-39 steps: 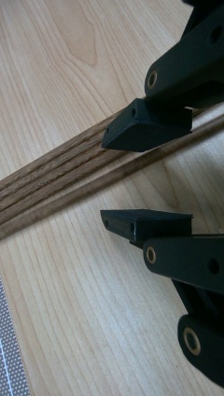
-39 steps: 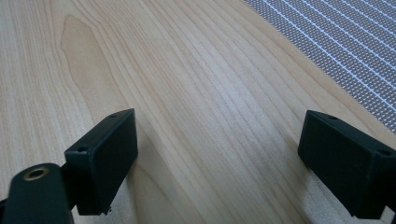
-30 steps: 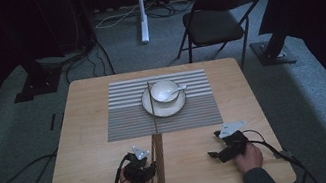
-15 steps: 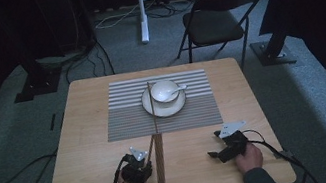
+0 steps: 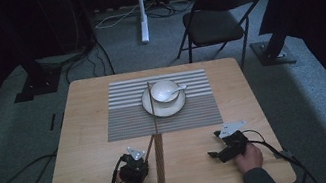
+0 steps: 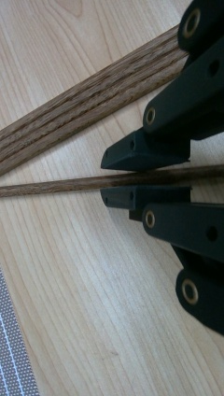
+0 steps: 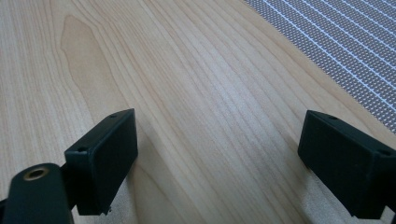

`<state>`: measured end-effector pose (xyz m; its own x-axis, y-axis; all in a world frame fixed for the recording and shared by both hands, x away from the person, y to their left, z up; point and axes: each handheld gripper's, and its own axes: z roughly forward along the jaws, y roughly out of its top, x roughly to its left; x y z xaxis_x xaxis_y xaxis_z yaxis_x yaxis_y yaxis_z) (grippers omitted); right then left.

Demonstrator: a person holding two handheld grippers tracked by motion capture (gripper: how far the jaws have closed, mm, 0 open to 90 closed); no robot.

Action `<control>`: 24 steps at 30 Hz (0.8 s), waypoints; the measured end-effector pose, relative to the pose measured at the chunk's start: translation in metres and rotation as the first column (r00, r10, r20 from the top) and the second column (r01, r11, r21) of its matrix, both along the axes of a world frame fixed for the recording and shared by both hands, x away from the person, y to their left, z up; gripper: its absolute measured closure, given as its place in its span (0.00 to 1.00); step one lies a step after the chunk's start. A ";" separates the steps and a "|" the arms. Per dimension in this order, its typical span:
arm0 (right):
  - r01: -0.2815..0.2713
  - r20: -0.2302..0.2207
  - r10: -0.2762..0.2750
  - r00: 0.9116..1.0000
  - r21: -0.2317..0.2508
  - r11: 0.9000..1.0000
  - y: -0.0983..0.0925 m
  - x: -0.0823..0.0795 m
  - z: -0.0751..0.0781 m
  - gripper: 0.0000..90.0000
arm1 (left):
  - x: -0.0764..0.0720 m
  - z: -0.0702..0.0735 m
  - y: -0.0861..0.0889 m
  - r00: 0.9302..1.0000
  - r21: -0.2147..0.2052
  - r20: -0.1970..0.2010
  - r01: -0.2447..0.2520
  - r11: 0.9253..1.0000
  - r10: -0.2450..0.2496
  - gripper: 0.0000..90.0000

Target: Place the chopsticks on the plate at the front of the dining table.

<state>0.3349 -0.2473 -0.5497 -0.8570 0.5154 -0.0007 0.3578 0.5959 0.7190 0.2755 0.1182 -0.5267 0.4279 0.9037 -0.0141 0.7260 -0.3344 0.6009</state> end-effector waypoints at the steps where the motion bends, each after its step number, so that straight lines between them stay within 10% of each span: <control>1: 0.000 0.000 0.000 1.000 0.000 1.000 0.000 0.000 0.000 0.13 | 0.000 0.000 0.001 1.000 -0.002 -0.002 0.000 1.000 0.000 0.92; 24: 0.001 -0.001 -0.001 1.000 0.000 1.000 0.000 0.000 0.000 0.13 | -0.001 0.010 0.006 1.000 -0.030 0.022 -0.022 0.999 0.022 0.94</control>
<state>0.3349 -0.2473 -0.5496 -0.8564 0.5164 0.0004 0.3593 0.5954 0.7186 0.2746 0.1243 -0.5170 0.4086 0.9122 -0.0317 0.7192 -0.3004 0.6265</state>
